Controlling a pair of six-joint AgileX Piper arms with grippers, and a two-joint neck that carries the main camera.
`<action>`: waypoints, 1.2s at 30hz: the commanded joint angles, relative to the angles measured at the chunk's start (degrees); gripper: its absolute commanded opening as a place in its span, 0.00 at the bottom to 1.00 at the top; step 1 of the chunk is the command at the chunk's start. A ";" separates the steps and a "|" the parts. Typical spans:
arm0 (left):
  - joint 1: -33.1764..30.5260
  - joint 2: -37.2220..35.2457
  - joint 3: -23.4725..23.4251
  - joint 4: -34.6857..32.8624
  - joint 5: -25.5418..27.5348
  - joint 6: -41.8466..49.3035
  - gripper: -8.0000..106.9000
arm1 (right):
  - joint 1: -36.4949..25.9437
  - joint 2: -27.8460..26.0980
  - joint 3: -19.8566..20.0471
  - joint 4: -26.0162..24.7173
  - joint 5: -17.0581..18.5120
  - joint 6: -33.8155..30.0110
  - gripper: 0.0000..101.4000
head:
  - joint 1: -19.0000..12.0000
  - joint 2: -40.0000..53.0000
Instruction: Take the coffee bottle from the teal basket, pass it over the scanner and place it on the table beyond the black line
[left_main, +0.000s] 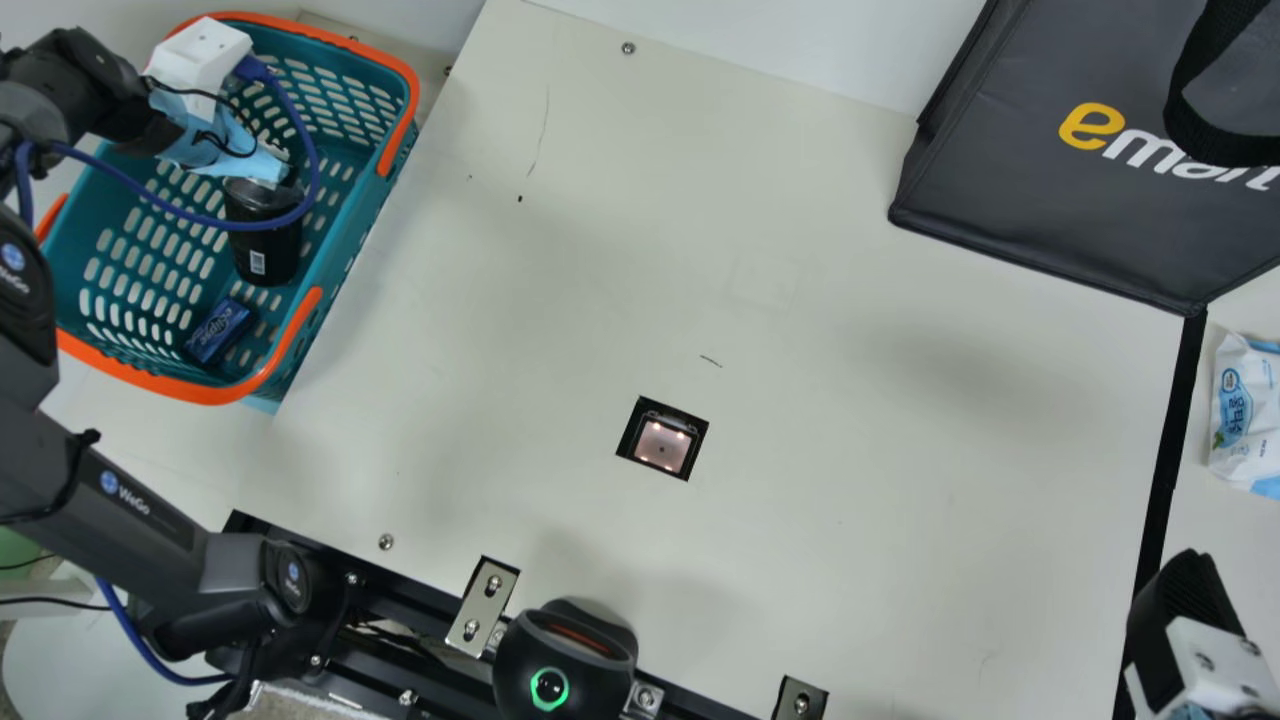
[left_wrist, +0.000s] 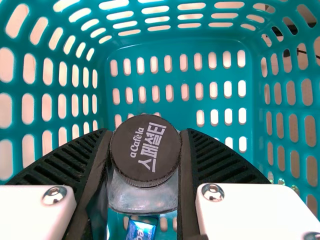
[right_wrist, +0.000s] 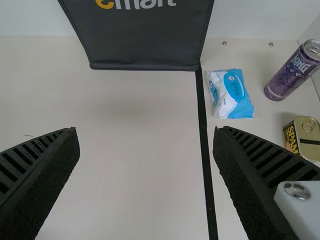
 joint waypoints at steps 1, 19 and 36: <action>0.39 -0.51 0.54 -0.22 0.13 0.05 0.00 | 0.00 0.00 0.00 0.00 0.00 0.00 0.94 | -1.66 0.23; 3.18 -5.09 4.21 -2.49 2.31 -1.09 0.00 | 0.00 0.00 0.00 0.00 -0.02 0.00 0.94 | -1.66 0.23; 3.91 -7.16 3.23 -3.86 5.16 -3.27 0.00 | 0.00 0.00 0.00 0.00 -0.02 0.00 0.94 | -1.66 0.23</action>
